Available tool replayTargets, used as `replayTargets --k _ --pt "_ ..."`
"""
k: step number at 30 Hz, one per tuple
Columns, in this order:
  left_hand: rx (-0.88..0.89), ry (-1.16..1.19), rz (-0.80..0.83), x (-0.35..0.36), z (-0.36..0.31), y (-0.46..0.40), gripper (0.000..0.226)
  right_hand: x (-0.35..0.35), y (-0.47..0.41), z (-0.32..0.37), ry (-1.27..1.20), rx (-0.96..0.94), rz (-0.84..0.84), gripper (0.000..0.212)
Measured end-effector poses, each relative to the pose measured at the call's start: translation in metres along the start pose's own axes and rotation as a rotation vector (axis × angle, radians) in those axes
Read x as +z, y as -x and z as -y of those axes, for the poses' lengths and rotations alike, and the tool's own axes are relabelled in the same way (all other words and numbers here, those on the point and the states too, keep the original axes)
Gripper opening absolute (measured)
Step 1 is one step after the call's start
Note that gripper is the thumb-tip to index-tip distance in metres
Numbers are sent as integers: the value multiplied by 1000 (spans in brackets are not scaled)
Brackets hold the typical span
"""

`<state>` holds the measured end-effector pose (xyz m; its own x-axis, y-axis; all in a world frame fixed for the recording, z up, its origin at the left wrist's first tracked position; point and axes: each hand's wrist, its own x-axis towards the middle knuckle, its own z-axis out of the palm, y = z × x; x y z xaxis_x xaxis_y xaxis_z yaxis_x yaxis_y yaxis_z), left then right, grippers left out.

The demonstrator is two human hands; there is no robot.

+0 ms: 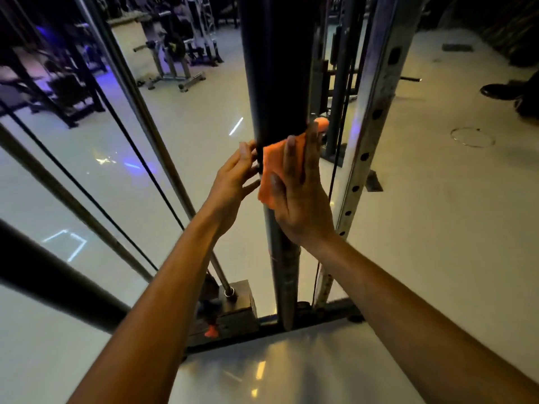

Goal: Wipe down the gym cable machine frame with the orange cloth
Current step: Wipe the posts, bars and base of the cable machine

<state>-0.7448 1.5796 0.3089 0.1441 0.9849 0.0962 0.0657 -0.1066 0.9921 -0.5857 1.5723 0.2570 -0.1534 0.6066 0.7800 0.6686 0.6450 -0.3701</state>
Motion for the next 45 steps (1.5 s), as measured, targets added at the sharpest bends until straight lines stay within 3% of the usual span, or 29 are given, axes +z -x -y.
replayTargets --k 2,7,11,15,20,24,28,35,45 --pt "24 -25 14 6 21 1 51 5 13 -11 22 -62 -19 85" --pt "176 -41 17 14 46 0 44 36 93 -50 20 -97 87 89" --pt "218 51 82 7 68 3 41 33 47 -37 51 -122 -127 72" --pt "244 139 125 -6 83 1 46 48 47 -42 202 -172 -263 71" --pt "305 172 130 -7 96 2 46 103 149 -79 313 -104 -205 71" --pt "307 170 136 -9 112 8 47 82 117 -67 465 -155 -237 69" --pt "311 124 136 -12 113 10 47 77 91 -63 373 -166 -261 70" --pt "332 -34 129 1 137 15 54 134 188 -92 190 -39 -124 70" --pt "280 24 87 6 166 25 51 129 158 -79 231 -82 -292 74"
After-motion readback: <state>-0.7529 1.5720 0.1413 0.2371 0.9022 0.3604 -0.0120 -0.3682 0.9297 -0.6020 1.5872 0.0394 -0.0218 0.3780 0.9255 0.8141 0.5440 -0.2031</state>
